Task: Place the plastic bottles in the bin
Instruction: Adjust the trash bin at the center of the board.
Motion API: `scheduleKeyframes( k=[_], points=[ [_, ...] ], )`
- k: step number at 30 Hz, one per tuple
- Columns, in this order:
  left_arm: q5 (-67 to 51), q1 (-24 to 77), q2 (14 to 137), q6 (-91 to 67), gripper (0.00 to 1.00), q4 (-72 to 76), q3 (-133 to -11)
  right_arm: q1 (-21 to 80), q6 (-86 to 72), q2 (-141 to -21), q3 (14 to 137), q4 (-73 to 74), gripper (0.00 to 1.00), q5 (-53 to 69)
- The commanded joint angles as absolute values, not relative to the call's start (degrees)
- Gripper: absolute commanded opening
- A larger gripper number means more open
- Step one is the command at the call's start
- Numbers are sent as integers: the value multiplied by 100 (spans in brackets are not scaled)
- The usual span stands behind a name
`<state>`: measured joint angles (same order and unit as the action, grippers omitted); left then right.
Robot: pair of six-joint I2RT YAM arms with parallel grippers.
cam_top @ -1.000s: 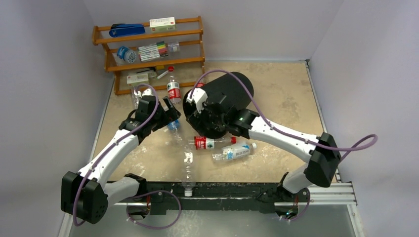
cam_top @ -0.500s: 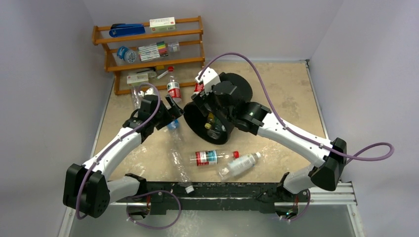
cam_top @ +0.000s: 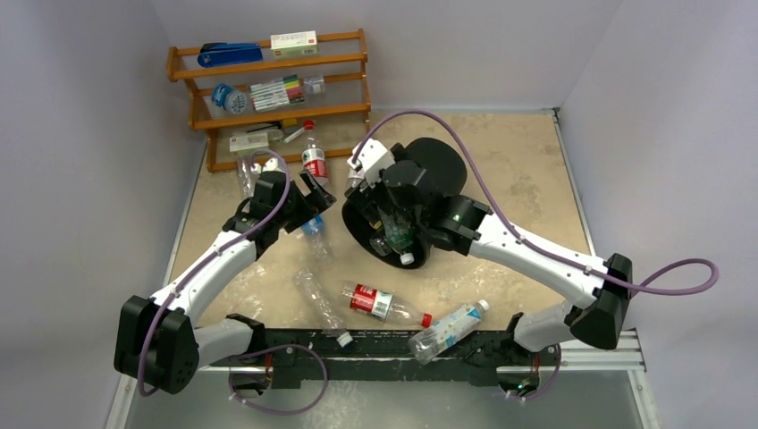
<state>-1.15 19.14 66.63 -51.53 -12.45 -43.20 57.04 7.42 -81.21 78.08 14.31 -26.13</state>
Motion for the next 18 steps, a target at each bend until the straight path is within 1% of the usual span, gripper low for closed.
scheduleKeyframes(
  k=[1,4,9,14,18],
  points=[
    [-165,1880,6657,-5218,91,-864,-4256,6044,721,-7735,7821,1522,95,-2408],
    [-196,1876,6683,-5236,91,-810,-4229,6184,593,-7955,7884,2007,95,-2467],
    [-215,1880,6649,-5237,91,-796,-4204,6405,-37,-8625,8083,3265,95,-3318],
    [-255,1887,6622,-5247,91,-758,-4152,6480,-826,-9126,8119,4174,96,-4038],
    [-261,1884,6585,-5239,91,-768,-4122,6434,-919,-9352,8227,4395,97,-4416]
  ],
)
